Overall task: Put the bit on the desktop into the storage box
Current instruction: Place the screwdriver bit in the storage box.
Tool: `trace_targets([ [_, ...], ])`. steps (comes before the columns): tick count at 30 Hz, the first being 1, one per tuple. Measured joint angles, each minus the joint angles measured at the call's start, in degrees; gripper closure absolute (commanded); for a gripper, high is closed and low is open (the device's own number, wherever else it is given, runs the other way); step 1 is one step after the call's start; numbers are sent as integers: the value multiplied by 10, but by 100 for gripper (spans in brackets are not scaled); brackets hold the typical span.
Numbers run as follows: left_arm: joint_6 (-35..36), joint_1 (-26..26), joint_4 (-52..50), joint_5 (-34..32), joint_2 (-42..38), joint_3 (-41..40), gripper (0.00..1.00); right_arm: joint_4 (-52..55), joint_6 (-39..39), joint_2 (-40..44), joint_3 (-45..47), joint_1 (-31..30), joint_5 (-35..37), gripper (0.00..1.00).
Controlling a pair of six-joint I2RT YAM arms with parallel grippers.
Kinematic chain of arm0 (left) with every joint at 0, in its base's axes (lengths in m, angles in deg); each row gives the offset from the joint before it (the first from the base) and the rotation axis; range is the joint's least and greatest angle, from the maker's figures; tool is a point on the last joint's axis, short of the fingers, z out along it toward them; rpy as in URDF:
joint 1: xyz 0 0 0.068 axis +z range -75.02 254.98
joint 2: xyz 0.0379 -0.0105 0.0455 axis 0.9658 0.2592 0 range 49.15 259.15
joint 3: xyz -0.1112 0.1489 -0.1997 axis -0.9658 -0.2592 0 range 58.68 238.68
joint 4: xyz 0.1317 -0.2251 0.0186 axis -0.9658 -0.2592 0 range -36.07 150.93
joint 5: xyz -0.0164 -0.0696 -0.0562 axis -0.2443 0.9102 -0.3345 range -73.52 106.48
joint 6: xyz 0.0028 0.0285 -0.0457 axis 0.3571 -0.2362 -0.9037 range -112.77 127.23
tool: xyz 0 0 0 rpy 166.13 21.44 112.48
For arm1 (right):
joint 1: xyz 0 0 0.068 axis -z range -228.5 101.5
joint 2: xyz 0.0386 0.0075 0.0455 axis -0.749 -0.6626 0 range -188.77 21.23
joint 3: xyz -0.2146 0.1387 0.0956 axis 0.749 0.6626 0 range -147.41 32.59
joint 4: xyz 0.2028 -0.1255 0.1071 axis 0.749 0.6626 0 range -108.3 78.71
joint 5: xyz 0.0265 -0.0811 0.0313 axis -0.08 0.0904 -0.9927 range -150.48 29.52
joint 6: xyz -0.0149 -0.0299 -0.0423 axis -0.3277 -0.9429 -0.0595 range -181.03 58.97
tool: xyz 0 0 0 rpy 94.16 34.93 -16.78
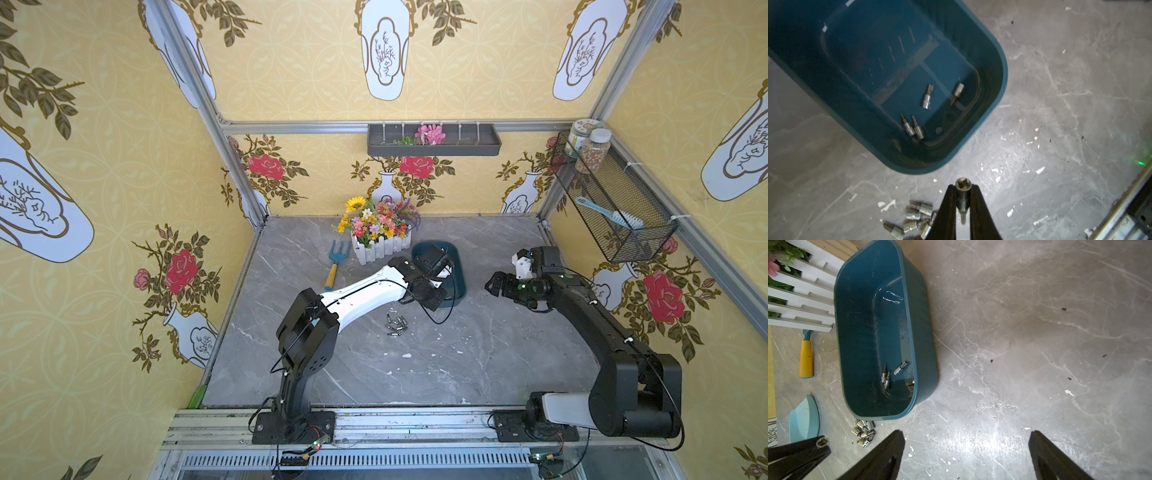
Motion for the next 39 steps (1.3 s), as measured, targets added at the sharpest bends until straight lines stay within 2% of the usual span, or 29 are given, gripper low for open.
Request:
trace_targets([
  [7, 33, 18, -15, -4, 61, 110, 90, 0, 0, 0, 0, 0, -5, 3],
  [14, 53, 32, -27, -1, 114, 179, 90, 0, 0, 0, 1, 0, -5, 3],
  [24, 53, 45, -29, 9, 147, 198, 90, 0, 0, -2, 1, 0, -5, 3],
  [39, 53, 46, -28, 11, 155, 203, 89, 0, 0, -2, 1, 0, -5, 3],
])
